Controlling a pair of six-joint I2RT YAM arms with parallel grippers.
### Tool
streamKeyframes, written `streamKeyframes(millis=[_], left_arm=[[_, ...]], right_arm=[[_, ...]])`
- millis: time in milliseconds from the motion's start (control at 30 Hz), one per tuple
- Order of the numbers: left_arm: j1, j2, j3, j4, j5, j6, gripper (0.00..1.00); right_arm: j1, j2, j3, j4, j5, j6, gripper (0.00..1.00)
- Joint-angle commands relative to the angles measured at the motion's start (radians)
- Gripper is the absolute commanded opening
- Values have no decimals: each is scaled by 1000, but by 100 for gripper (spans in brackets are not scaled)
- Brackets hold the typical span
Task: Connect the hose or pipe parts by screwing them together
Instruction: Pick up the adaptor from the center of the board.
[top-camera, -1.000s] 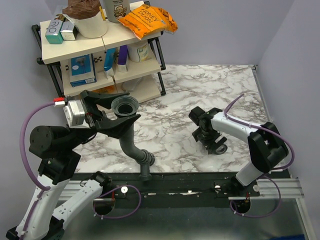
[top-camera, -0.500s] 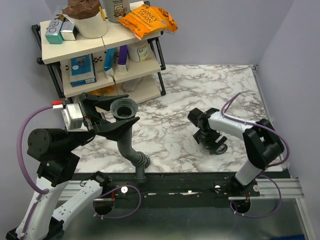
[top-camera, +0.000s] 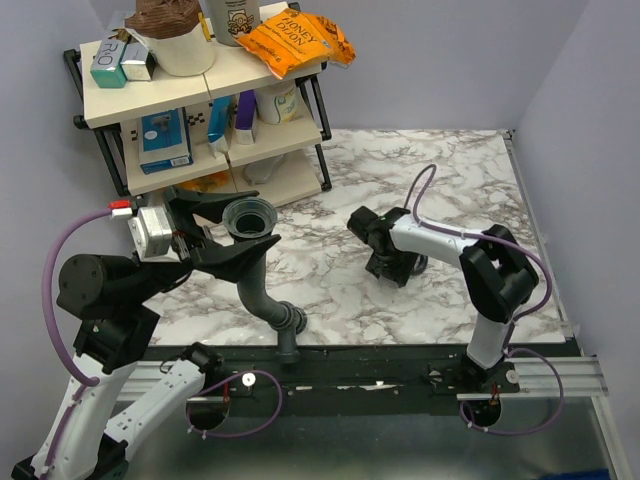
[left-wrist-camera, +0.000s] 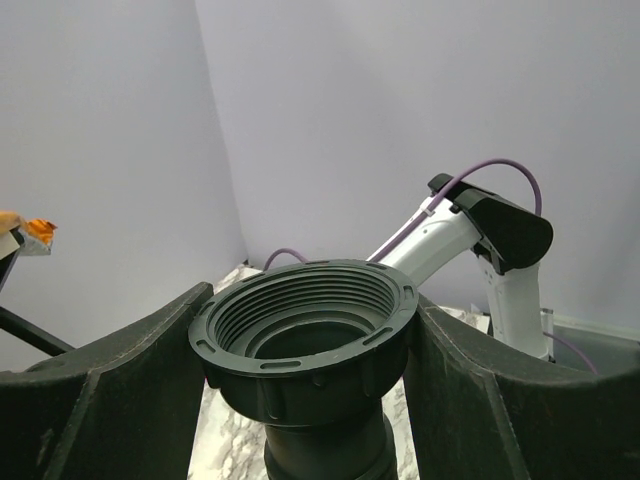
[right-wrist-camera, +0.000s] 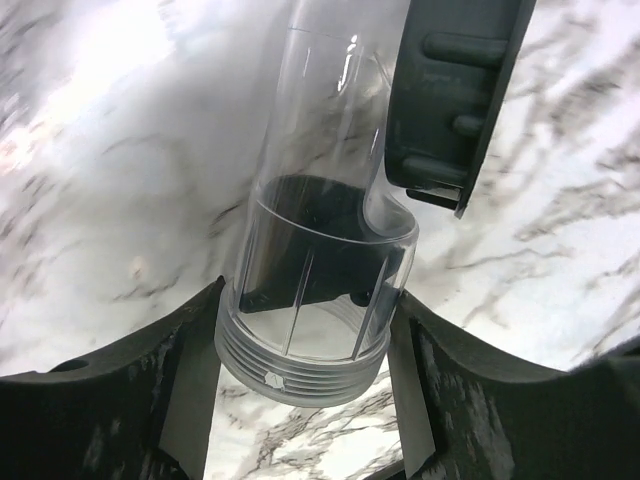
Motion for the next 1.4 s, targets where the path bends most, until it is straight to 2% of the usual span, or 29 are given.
streamKeyframes(millis=[0, 67, 100, 133, 200, 233, 467, 700, 900, 1367], left_arm=[[4, -1, 37, 6, -14, 9, 0], [4, -1, 39, 4, -14, 4, 0], [4, 2, 39, 6, -15, 0, 0], [4, 5, 37, 7, -15, 0, 0], [4, 7, 36, 13, -17, -5, 0], [4, 10, 34, 18, -14, -7, 0], [6, 22, 39, 33, -11, -16, 0], [6, 16, 42, 23, -12, -11, 0], [4, 13, 54, 3, -9, -3, 0], [6, 28, 71, 35, -5, -17, 0]], right_arm=[[64, 29, -1, 73, 30, -173, 64], [71, 14, -59, 98, 13, -194, 70], [73, 6, -76, 100, 1, -194, 83], [71, -13, -98, 106, -4, -193, 90], [73, -30, -125, 115, -15, -211, 98], [71, -40, -124, 109, -15, -213, 100], [39, -40, -9, 6, 22, -187, 100], [-54, 14, 66, 15, -19, -141, 98], [-68, 60, 111, 26, -48, -114, 93], [-67, 161, 91, 41, -128, -93, 88]])
